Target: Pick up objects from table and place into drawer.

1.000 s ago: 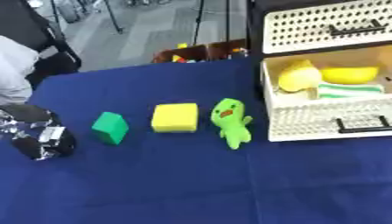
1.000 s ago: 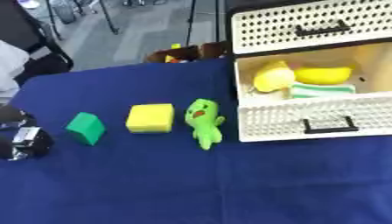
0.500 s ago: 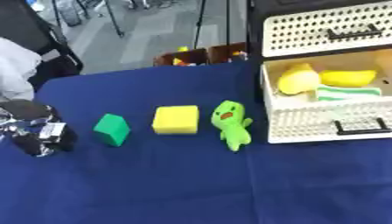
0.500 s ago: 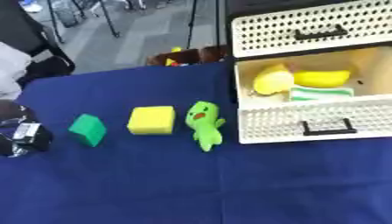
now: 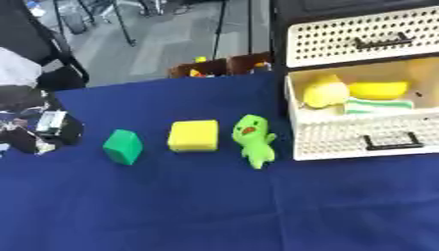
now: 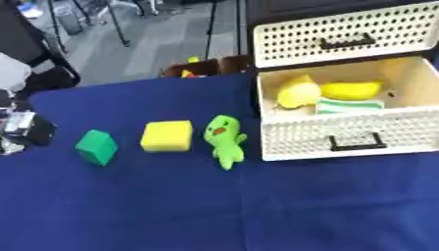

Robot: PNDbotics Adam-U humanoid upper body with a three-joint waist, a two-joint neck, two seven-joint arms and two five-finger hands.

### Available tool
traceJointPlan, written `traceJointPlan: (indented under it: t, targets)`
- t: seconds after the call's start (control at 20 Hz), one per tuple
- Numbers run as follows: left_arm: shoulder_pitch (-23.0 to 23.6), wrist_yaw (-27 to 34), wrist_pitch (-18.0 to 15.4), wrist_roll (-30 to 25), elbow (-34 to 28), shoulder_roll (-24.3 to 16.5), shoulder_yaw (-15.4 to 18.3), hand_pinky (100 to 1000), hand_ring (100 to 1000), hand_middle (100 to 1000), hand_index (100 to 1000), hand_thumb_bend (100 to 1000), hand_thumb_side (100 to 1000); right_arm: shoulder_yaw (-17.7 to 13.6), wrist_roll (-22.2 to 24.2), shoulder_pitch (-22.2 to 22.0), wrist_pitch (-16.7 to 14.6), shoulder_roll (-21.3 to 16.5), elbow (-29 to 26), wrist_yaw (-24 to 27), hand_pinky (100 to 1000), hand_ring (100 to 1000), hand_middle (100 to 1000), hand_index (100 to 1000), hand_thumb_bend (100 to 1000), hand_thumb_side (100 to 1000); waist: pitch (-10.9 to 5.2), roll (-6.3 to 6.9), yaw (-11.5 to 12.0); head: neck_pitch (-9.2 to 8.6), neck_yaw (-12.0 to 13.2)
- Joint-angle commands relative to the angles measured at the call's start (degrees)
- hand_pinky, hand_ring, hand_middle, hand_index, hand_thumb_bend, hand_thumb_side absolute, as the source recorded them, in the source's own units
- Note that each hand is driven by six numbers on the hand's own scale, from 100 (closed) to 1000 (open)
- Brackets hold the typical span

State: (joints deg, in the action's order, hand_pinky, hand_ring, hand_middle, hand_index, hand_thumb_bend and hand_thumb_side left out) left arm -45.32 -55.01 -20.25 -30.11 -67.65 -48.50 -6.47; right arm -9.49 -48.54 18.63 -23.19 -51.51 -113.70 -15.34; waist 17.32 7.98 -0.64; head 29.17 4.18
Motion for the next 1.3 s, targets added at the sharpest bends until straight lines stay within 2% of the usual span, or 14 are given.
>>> traceJointPlan:
  t: [0.05,0.4,0.7,0.95,1.3]
  targets:
    - [-0.6,4.4,0.9,-1.1,-5.0,-3.3,1.3,629,702,610,715,197,424,-0.1,-3.4,0.4,-3.1,-1.4,-0.9,0.5,589,715,632,803,100,1000,-1.51,-0.4,0.3,0.53,-0.8]
    - [-2.2,14.8,3.1,-1.9,-16.4,-2.9,0.5,593,673,604,712,193,435,0.6,-3.4,1.2,-2.5,-1.7,-0.9,1.1,588,715,631,803,100,1000,-2.05,-0.29,0.7,0.79,-2.5]
    - [-5.1,20.4,6.8,-1.3,-21.9,-0.5,-1.0,562,651,589,707,157,438,0.9,-3.4,1.4,-2.3,-1.8,-0.9,1.4,588,715,631,803,100,1000,-2.54,-0.25,0.7,0.58,-3.5]
    - [-9.0,22.8,8.3,-2.0,-23.4,3.1,-2.7,556,647,584,705,151,439,1.4,-3.4,1.9,-2.1,-1.9,-0.9,1.8,588,714,630,803,100,1000,-2.94,-0.01,0.8,0.44,-3.8]
    - [-15.6,23.4,8.5,-3.4,-21.5,9.7,-5.1,547,639,563,698,139,449,2.3,-3.4,2.9,-1.8,-1.9,-0.9,2.4,588,714,630,803,100,1000,-3.59,0.59,0.2,0.39,-3.9]
